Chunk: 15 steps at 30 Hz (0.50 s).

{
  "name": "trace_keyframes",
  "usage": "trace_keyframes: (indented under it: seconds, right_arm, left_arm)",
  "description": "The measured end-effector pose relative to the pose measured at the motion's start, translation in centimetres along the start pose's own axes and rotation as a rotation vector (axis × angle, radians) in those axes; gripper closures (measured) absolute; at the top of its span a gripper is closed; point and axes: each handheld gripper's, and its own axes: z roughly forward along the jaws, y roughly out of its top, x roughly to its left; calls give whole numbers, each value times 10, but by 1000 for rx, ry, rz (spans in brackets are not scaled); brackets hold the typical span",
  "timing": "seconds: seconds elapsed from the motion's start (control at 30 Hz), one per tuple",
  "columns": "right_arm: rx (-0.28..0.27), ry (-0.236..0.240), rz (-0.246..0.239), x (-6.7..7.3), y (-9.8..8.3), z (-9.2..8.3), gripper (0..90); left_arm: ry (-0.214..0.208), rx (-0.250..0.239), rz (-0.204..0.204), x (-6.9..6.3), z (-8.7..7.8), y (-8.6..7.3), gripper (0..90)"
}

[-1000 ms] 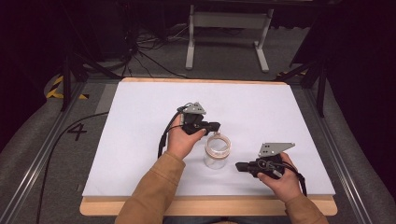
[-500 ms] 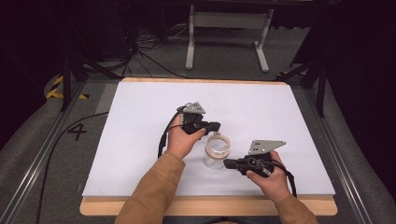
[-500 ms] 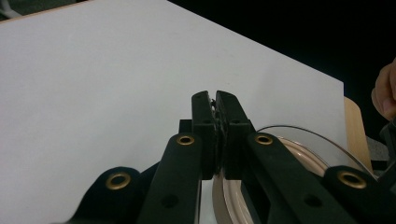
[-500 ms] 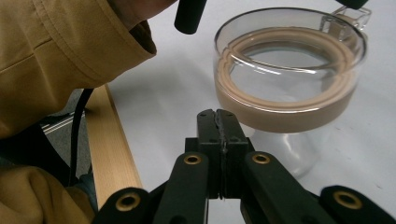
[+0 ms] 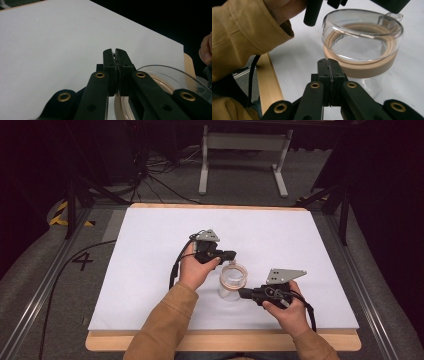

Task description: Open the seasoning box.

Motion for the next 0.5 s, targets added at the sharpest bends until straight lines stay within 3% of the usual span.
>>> trace_keyframes:
  seconds: [0.5]
  right_arm:
    - [-9,0,13,-2,1,0,900]
  left_arm:
    - [1,-13,-9,1,1,-1,897]
